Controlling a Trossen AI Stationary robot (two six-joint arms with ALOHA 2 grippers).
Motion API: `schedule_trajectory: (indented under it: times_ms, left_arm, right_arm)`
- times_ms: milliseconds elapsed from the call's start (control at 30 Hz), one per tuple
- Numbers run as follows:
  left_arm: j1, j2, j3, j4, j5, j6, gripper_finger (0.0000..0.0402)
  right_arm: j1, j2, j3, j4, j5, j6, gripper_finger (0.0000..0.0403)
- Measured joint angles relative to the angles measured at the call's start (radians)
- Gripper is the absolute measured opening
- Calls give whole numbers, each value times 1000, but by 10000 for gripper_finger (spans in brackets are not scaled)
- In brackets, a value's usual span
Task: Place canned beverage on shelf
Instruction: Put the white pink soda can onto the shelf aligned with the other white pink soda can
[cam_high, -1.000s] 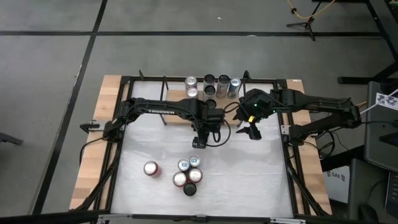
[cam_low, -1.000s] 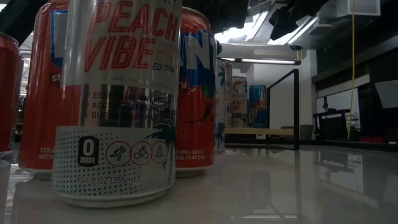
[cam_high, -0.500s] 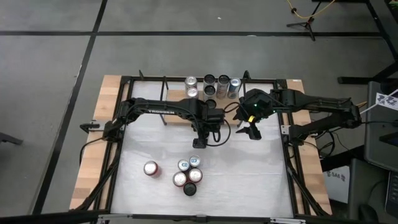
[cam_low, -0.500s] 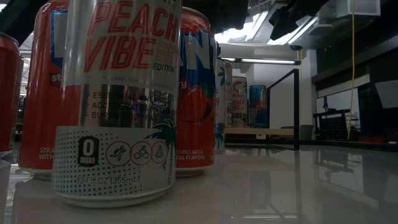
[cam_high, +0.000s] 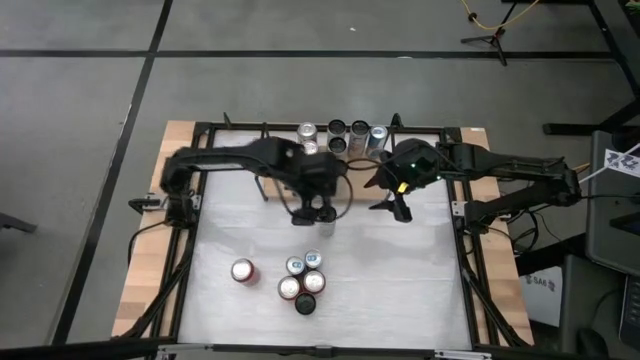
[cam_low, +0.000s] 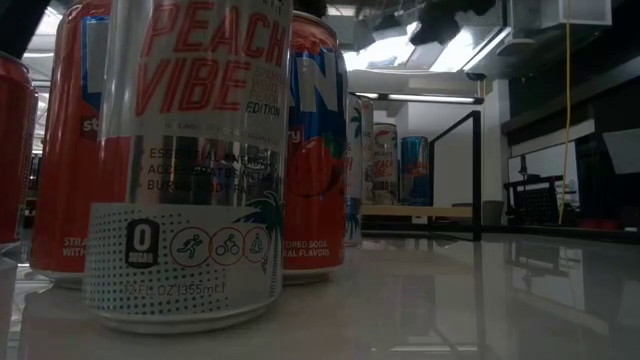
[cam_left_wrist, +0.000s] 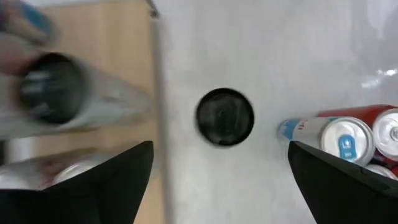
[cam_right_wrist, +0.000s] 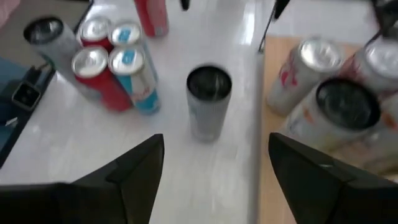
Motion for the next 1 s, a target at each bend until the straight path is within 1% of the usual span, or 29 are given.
schedule_trajectory:
  times_ms: [200,333,400,467,533,633,733,900,1000]
  left_arm:
    - [-7,-141,0,-38,-113,-2,363]
    - [-29,-237,-6,-46,-141,-23,363]
    - [-49,-290,-41,-32,-154,-29,363]
    - [-72,-349,-103,-12,-181,-57,363]
    - [-99,-416,-188,17,-232,-101,363]
    - [-137,-522,-343,94,-324,-158,363]
    - [-161,-624,-507,203,-383,-201,363]
    - [-168,-752,-723,378,-389,-233,363]
    - [-167,-808,-823,454,-390,-234,363]
  right_arm:
    - [0,0,0,119,0,0,285]
    - [0,0,0,167,0,0,285]
    - [0,0,0,176,-2,0,285]
    - [0,0,0,176,0,0,285]
    - [0,0,0,176,8,-1,285]
    - [0,0,0,178,8,0,285]
    - [0,0,0,178,8,0,285]
    - [0,0,0,186,7,19,287]
    - [0,0,0,197,8,44,306]
